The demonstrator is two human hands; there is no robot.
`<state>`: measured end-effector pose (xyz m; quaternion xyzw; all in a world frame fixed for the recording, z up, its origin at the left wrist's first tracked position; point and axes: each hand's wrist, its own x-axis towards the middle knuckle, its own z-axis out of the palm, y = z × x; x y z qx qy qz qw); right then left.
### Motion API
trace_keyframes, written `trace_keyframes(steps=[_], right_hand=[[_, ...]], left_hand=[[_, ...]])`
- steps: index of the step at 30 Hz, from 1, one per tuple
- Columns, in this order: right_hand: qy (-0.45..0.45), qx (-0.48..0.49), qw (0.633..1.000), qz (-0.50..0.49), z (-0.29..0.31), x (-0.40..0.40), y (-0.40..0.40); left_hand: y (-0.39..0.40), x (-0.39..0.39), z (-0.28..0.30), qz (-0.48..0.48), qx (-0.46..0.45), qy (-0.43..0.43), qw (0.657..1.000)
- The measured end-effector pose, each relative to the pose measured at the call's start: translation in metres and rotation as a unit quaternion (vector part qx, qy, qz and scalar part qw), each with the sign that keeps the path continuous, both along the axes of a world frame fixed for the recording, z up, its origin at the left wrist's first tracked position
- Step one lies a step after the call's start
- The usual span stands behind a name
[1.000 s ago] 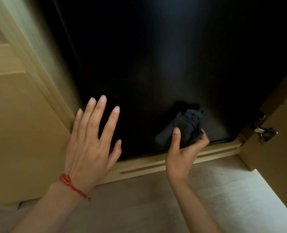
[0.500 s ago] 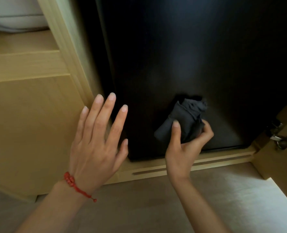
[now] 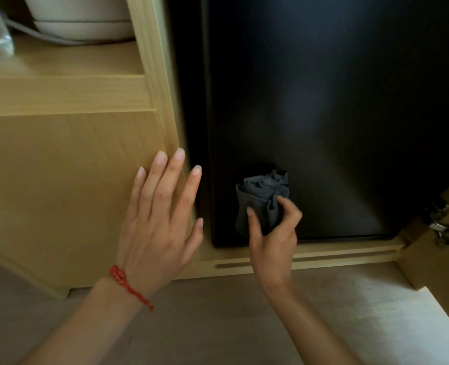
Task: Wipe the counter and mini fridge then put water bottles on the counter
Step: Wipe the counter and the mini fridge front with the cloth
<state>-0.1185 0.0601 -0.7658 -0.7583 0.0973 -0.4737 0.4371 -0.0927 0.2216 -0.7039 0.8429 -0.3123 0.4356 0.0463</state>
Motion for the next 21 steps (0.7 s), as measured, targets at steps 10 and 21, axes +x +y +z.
trace_keyframes(steps=[10, 21], right_hand=[[0.093, 0.14, 0.98, 0.106, -0.001, -0.032, -0.026], [0.179, 0.287, 0.939, 0.065, -0.024, -0.095, -0.095]], left_hand=[[-0.011, -0.036, -0.02, -0.05, -0.029, 0.169, 0.984], [-0.062, -0.061, -0.047, -0.09, 0.021, 0.282, 0.955]])
